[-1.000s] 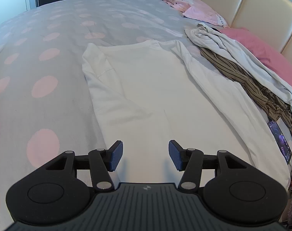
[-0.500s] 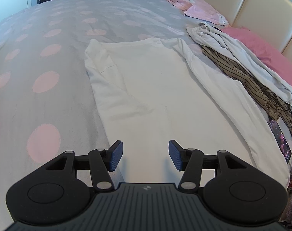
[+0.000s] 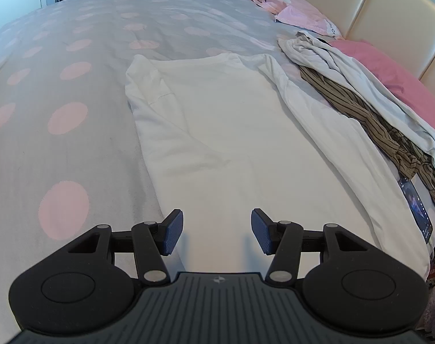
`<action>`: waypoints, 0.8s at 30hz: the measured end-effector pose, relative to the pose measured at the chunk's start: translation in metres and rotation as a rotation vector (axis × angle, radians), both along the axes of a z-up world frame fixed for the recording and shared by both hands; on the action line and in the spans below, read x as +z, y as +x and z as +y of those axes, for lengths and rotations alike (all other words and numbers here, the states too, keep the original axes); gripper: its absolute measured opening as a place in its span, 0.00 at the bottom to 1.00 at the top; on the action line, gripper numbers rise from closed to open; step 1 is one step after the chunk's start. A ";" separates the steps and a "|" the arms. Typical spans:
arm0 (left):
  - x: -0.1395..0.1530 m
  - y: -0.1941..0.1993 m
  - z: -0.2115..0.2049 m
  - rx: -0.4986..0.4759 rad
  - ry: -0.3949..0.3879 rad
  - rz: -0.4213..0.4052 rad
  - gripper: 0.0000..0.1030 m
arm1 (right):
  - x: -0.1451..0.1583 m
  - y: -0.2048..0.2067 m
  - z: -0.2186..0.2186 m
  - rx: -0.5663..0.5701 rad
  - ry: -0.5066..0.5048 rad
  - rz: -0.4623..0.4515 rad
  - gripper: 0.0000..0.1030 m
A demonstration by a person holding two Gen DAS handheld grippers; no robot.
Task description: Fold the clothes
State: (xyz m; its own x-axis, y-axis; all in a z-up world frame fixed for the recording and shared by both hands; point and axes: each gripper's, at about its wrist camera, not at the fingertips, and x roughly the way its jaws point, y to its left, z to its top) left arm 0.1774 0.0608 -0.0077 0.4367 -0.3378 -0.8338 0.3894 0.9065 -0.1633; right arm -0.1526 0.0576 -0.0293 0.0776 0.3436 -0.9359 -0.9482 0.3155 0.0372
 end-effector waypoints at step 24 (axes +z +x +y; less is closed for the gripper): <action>-0.005 -0.002 0.007 -0.006 -0.002 0.032 0.49 | 0.039 0.009 0.001 -0.098 0.108 0.032 0.21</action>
